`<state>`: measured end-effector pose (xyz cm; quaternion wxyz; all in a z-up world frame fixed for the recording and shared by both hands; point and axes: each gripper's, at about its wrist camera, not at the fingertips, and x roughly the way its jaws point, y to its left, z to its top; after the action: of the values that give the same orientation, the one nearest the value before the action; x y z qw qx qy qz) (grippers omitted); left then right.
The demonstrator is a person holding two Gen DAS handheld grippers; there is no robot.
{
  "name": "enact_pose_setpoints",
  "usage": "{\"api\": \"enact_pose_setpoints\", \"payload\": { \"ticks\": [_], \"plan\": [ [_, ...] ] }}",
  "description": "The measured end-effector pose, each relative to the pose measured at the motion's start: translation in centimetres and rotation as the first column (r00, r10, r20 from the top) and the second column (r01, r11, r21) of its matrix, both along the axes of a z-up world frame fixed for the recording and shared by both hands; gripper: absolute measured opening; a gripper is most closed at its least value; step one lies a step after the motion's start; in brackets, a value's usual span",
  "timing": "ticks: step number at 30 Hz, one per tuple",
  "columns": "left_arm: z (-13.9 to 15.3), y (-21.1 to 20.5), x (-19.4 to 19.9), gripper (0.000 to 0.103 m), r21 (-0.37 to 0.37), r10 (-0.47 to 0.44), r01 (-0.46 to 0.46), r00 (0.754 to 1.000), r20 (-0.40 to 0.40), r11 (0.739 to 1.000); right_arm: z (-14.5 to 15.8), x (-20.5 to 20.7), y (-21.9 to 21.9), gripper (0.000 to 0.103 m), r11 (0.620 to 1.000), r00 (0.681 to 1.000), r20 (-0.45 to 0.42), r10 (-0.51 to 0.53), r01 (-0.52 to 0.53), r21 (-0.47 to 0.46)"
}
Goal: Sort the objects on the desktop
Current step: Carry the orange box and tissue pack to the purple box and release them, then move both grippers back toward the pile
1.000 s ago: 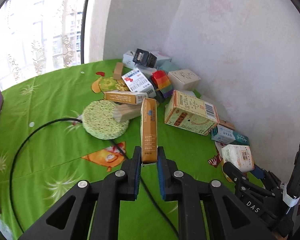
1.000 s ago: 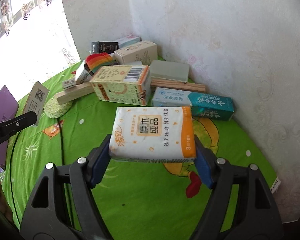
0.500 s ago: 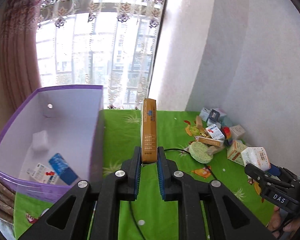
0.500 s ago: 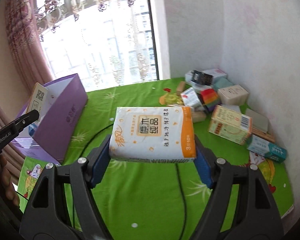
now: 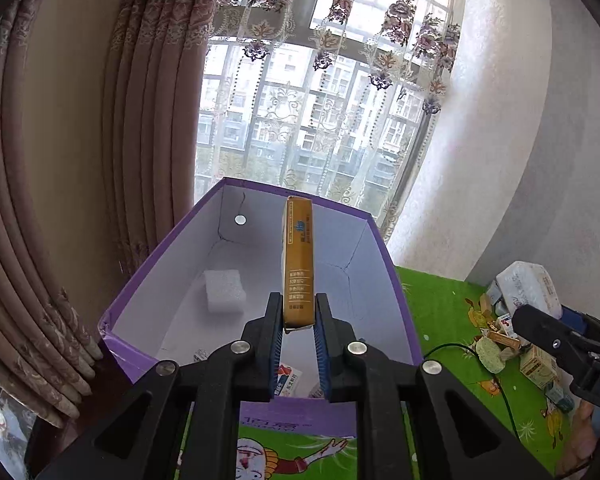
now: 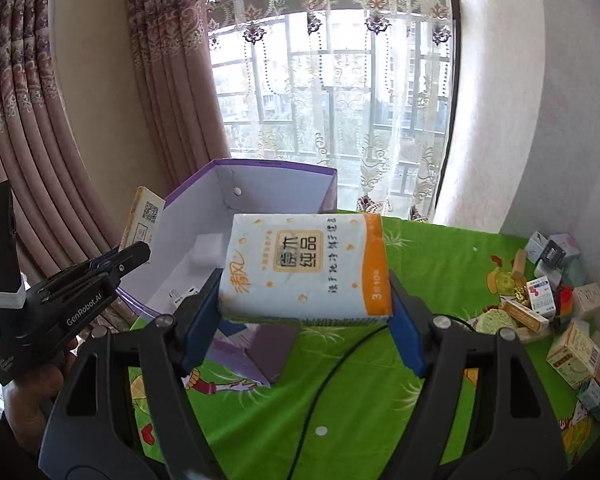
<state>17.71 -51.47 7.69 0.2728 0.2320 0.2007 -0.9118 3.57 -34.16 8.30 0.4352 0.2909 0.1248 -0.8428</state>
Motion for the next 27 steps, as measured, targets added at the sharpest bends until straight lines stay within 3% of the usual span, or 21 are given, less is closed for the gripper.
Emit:
{"api": "enact_pose_setpoints", "payload": {
  "ticks": [9,18,20,22,23,27],
  "plan": [
    [-1.5,-3.2,0.5,0.015,0.05,0.013,-0.012,1.0,-0.009,0.999,-3.1,-0.4,-6.6,0.077,0.994,0.998,0.018,0.057,-0.058,0.092],
    [-2.4,-5.0,-0.3,0.019,0.083,0.013,-0.011,1.0,-0.016,0.997,-3.8,-2.2,-8.0,0.082,0.993,0.998,0.042,0.054,-0.058,0.1],
    [-2.6,-5.1,-0.6,0.021,0.083,0.004,-0.003,1.0,-0.01,0.997,-3.5,-2.3,-7.6,0.089,0.995,0.998,0.044,0.054,-0.057,0.078],
    [-2.7,-4.9,-0.6,0.039,0.089,0.004,-0.003,1.0,-0.011,0.996,-3.3,-2.3,-7.3,0.09,0.997,0.998,0.036,0.045,-0.048,0.068],
    [-2.7,-4.9,-0.6,0.043,0.089,0.004,-0.003,1.0,-0.015,0.996,-3.2,-2.4,-6.9,0.09,0.997,0.999,0.035,0.035,-0.037,0.063],
    [-2.1,-3.8,-0.6,0.045,0.072,-0.019,0.021,0.999,-0.032,0.997,-2.8,-3.0,-3.8,0.09,0.999,0.999,0.045,-0.017,0.016,0.037]
  ]
}}
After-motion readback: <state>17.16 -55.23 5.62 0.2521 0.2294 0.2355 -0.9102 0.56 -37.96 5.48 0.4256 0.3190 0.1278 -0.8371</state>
